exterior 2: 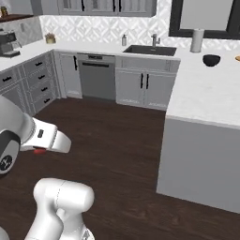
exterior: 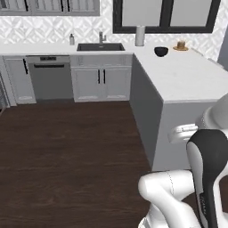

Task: Take the strawberry from the fridge and place it on top of the pancake, located on the dining counter.

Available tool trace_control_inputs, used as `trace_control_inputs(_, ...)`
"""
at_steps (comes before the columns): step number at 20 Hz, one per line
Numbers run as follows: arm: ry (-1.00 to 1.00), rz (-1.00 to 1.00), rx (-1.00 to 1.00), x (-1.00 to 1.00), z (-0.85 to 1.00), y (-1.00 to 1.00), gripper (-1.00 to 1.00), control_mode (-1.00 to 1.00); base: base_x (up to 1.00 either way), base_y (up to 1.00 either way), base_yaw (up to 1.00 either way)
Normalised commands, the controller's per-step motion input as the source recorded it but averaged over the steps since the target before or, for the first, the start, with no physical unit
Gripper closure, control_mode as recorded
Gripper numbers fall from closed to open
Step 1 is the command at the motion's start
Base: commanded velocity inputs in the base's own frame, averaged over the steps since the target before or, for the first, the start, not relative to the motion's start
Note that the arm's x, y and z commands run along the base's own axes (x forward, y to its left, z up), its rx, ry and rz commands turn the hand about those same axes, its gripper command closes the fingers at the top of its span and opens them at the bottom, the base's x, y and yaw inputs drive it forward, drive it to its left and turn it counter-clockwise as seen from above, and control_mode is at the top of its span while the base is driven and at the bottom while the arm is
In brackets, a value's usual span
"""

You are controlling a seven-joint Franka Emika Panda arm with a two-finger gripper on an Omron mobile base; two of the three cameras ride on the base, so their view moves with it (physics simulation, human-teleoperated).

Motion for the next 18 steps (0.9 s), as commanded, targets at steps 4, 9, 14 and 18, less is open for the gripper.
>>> trace_control_inputs(4,0.0,0.0,0.0,0.0,0.0,0.0,1.0,1.0,0.15,-1.0,0.28)
trace_control_inputs(9,0.0,0.0,0.0,0.0,0.0,0.0,1.0,1.0,0.21,-1.0,0.28)
trace_control_inputs(14,0.0,0.0,0.0,0.0,0.0,0.0,1.0,1.0,0.16,-1.0,0.27)
trace_control_inputs(18,0.0,0.0,0.0,0.0,0.0,0.0,1.0,1.0,0.18,-1.0,0.29)
